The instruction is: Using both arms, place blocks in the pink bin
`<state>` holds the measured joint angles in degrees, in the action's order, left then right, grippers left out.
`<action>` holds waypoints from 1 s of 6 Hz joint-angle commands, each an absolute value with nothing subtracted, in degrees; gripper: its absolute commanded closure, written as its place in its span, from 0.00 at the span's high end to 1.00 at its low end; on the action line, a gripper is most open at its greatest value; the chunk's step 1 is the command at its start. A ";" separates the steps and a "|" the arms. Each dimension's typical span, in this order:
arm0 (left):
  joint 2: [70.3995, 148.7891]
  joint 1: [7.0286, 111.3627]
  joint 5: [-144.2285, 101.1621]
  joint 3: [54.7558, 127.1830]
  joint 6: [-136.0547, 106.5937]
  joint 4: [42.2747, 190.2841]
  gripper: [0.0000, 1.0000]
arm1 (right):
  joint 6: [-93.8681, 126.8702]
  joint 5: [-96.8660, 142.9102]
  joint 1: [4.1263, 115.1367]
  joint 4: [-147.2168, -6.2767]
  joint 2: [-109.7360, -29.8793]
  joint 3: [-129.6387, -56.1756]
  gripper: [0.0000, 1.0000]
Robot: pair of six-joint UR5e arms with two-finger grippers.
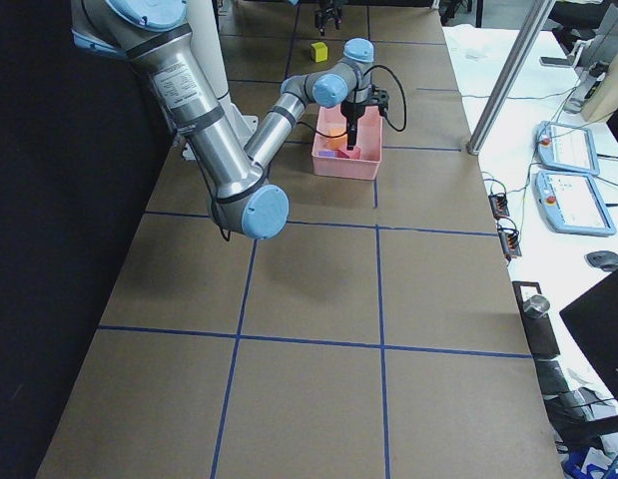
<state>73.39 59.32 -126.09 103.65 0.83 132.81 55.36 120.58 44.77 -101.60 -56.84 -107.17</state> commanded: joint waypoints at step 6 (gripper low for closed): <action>75.31 51.34 -126.74 98.55 0.97 133.07 1.00 | 55.28 120.50 44.83 -101.51 -57.92 -107.49 1.00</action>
<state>74.24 52.24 -126.78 100.33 1.30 133.15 55.28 120.50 44.89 -101.52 -57.83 -107.56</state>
